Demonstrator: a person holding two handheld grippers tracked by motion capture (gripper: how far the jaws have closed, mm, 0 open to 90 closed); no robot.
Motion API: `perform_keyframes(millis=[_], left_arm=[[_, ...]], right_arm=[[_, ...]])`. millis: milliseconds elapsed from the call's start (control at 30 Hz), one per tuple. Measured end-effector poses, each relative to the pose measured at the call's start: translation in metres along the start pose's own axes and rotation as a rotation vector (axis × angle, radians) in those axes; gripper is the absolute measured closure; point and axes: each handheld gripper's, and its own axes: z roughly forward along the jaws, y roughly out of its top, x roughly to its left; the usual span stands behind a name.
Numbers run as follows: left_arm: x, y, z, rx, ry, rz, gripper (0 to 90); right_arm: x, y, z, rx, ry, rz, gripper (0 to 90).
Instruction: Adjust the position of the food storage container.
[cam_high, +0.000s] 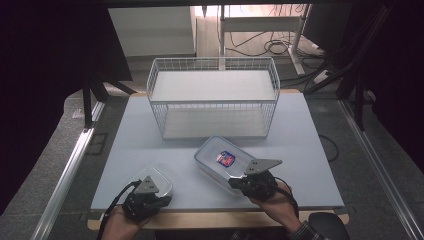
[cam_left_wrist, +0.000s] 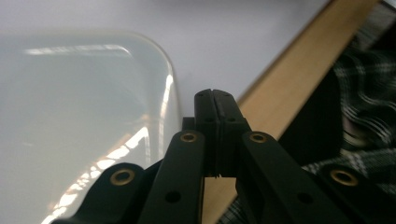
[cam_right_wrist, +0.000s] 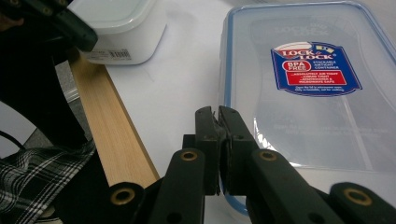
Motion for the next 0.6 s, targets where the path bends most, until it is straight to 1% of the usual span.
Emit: perform_keyframes(millis=[33,67,133,167,267,300,367,433,467,533,600], left_arm=[[0.001,-0.001,0.000,0.002,0.000,-0.002,90.0],[0.002,-0.001,-0.001,0.008,0.010,0.002,90.0],[0.004,-0.001,-0.001,0.014,0.045,0.009,90.0],[0.007,-0.001,-0.002,0.009,0.063,0.004,90.0],[0.017,-0.001,-0.003,0.000,0.091,-0.014,90.0],[0.023,-0.001,-0.003,-0.003,0.102,-0.024,90.0],[0.033,0.000,-0.004,-0.011,0.112,-0.033,90.0],[0.041,0.002,-0.003,-0.007,0.131,-0.028,90.0],[0.048,0.003,-0.003,-0.005,0.143,-0.025,90.0],[0.061,0.005,-0.003,-0.003,0.163,-0.032,90.0],[0.070,0.005,-0.004,-0.007,0.167,-0.045,90.0]], right_arm=[[0.000,0.000,0.000,0.002,-0.002,0.000,86.5],[0.000,0.000,0.000,0.002,-0.003,0.000,86.4],[0.000,0.000,0.002,0.004,0.000,0.001,86.4],[0.000,-0.001,0.002,0.007,-0.001,-0.001,86.4],[0.001,-0.002,0.004,0.014,-0.001,-0.006,86.4],[0.000,-0.002,0.005,0.014,-0.002,-0.010,86.5],[0.000,-0.002,0.005,0.013,-0.001,-0.006,86.5],[-0.001,-0.002,0.004,0.013,-0.003,-0.004,86.5],[-0.001,-0.002,0.004,0.013,-0.003,-0.002,86.6],[-0.003,-0.002,0.003,0.011,-0.006,0.003,86.6],[-0.003,-0.002,0.003,0.012,-0.009,0.007,86.6]])
